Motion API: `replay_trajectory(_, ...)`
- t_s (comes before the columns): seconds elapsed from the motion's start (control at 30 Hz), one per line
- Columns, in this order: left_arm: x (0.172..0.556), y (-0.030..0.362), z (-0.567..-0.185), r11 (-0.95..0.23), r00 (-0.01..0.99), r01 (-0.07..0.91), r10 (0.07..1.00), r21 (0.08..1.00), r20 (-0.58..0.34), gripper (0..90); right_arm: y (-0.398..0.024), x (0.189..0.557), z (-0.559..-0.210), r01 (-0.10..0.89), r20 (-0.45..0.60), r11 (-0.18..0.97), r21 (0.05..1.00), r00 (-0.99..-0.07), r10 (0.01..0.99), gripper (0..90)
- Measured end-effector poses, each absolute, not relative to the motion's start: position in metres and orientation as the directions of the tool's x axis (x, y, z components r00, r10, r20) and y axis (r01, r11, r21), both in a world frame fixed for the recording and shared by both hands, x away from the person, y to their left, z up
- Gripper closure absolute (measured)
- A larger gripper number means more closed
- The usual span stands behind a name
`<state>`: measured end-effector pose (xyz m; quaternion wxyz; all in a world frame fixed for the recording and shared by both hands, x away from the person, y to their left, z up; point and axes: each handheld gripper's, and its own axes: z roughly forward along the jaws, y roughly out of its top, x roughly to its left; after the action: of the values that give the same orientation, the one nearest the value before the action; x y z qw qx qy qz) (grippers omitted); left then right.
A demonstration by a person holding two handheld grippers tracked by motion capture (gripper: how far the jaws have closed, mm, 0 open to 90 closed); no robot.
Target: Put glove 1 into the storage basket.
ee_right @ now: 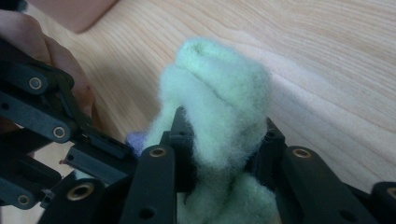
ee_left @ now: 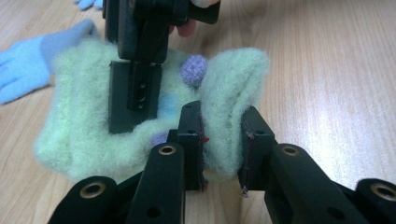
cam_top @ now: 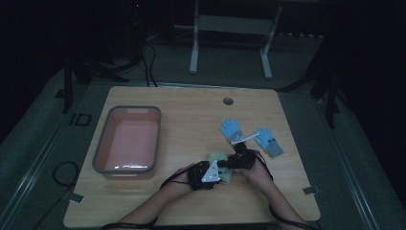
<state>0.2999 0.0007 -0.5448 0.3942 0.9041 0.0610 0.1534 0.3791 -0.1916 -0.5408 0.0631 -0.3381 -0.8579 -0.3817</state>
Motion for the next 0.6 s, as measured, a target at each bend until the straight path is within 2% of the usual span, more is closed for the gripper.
replay_trajectory(0.6,0.305,0.028,-0.497,-0.694,0.932,-0.024,0.245,0.72,0.268,74.8,-0.169,0.383,-0.494,0.595,0.356,0.437,0.675,-0.781,0.514,70.0)
